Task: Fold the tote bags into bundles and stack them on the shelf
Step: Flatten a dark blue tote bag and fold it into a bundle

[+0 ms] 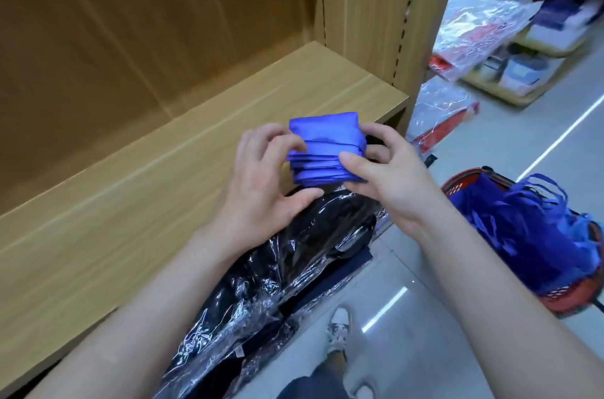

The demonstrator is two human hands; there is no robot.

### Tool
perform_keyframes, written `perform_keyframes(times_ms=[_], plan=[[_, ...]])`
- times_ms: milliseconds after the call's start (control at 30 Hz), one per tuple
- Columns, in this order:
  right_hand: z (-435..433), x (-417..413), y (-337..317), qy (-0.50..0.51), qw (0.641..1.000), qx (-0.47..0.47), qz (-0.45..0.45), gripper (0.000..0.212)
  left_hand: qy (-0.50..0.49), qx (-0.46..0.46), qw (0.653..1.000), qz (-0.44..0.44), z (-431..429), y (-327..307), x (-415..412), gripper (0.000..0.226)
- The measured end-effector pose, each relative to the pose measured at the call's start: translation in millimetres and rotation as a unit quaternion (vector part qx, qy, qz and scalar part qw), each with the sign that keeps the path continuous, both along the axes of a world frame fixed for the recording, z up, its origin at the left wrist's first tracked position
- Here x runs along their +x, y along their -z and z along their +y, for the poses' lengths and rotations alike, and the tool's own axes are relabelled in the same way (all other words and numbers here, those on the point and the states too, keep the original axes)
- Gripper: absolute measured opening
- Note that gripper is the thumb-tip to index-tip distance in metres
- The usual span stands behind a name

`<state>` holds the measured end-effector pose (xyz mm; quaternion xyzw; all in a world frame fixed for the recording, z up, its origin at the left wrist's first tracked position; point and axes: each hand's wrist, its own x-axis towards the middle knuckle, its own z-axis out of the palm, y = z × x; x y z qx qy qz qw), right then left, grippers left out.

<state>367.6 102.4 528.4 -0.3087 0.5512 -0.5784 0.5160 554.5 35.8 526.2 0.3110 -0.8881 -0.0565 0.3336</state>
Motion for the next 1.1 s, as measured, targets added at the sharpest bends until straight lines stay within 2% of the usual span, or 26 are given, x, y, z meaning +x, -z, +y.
perform_keyframes(times_ms=[67,133,167,233,367,467,533,633,700,800,833,967,1100], plan=[[-19.3,-13.4,2.1,-0.001,1.0,-0.02,0.02,0.051,-0.049,0.108,0.992,0.034,-19.6,-3.8,-12.4,0.07],[-40.7,-24.0,2.9,-0.009,0.999,-0.042,0.027,0.053,-0.036,0.236,0.97,0.044,-47.5,-4.2,-26.7,0.092],[-53.1,-28.5,3.2,-0.009,0.998,-0.05,0.032,0.053,-0.019,0.261,0.964,0.034,-63.5,-2.4,-34.2,0.097],[-80.6,-37.9,7.3,-0.002,0.998,-0.05,0.042,0.054,-0.011,0.263,0.964,0.018,-92.5,2.8,-49.5,0.098],[-146.9,-50.4,17.6,0.036,0.995,-0.02,0.09,0.049,-0.074,0.239,0.968,0.014,-151.1,12.3,-73.6,0.091],[-194.7,-53.8,20.4,0.063,0.977,-0.005,0.202,0.043,-0.136,0.274,0.952,0.007,-197.7,22.6,-85.8,0.088],[-218.1,-56.0,24.7,0.038,0.955,0.019,0.293,0.046,-0.163,0.281,0.946,-0.021,-222.5,29.9,-93.8,0.087],[-241.1,-59.9,33.7,0.008,0.925,0.027,0.378,0.057,-0.192,0.236,0.95,-0.066,-247.7,32.2,-105.4,0.085],[-256.1,-62.0,35.5,0.02,0.933,0.028,0.359,0.059,-0.204,0.191,0.957,-0.071,-258.3,32.1,-111.8,0.082],[-277.0,-59.0,32.2,0.043,0.975,0.038,0.216,0.063,-0.208,0.185,0.958,-0.066,-271.2,30.8,-122.5,0.082],[-281.0,-57.7,32.8,0.042,0.98,0.038,0.193,0.066,-0.212,0.19,0.956,-0.075,-274.3,30.0,-127.0,0.083],[-267.7,-64.7,30.1,0.01,0.959,0.026,0.283,0.063,-0.234,0.188,0.95,-0.09,-277.5,29.1,-141.4,0.085],[-222.0,-89.4,20.1,-0.049,0.953,0.013,0.299,0.048,-0.256,0.212,0.936,-0.116,-274.2,22.3,-143.0,0.088]])
